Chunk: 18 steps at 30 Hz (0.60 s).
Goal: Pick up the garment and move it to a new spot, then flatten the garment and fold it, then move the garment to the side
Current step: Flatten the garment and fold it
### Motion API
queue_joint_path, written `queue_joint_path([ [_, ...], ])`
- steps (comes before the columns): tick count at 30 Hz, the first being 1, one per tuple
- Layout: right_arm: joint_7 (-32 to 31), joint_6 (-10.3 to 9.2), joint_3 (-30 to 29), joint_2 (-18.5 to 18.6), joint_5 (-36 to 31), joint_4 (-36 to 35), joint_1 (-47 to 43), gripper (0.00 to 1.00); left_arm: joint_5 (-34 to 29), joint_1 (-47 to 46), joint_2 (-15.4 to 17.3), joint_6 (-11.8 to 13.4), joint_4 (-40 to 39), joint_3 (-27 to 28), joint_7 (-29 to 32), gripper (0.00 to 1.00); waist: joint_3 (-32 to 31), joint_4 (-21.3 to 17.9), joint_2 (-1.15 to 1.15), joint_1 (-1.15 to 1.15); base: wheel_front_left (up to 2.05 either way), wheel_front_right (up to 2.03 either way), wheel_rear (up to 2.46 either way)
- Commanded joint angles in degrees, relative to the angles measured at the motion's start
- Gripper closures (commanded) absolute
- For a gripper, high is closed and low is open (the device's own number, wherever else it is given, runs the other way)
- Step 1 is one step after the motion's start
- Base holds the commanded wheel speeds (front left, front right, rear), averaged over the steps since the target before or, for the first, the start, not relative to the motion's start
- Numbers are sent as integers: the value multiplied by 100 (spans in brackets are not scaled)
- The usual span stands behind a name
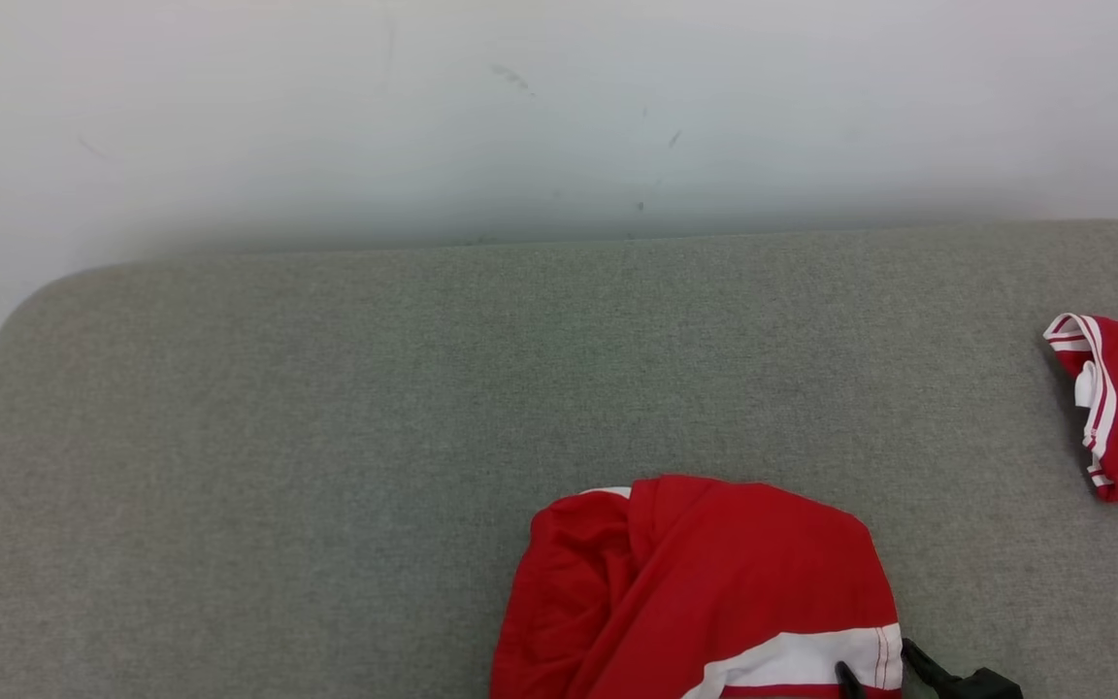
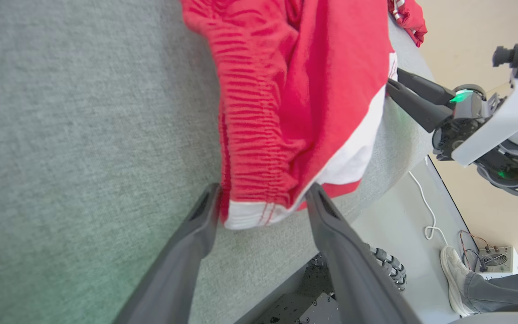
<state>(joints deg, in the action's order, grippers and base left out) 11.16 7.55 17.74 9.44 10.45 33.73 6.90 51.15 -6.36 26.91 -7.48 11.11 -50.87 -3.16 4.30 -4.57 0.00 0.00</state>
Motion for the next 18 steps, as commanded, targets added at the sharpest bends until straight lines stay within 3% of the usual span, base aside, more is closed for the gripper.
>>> queue_joint_path([
  [1,1,-14,33,9,85,-1,54,0,59,-85,6,6,50,-65,-60,13,1,-4,0,0,0,0,0],
  [3,-23,-14,59,10,147,-22,47,0,102,-115,7,6,87,-125,-100,24,9,-8,0,0,0,0,0],
  [5,-26,-14,80,28,170,-30,54,0,137,-154,7,6,124,-172,-151,47,15,-14,0,0,0,0,0],
  [8,-31,-14,86,42,185,-24,90,0,176,-236,-19,6,204,-204,-263,61,41,-6,0,0,0,0,0],
  [10,-31,-14,94,33,208,-11,120,0,182,-291,-44,6,247,-226,-336,80,55,2,0,0,0,0,0],
  [11,-31,-14,106,25,218,-5,132,0,196,-310,-51,6,268,-241,-362,97,60,6,0,0,0,0,0],
  [18,-3,-14,166,9,280,10,168,0,249,-420,-51,6,363,-334,-474,100,62,21,0,0,0,0,0],
])
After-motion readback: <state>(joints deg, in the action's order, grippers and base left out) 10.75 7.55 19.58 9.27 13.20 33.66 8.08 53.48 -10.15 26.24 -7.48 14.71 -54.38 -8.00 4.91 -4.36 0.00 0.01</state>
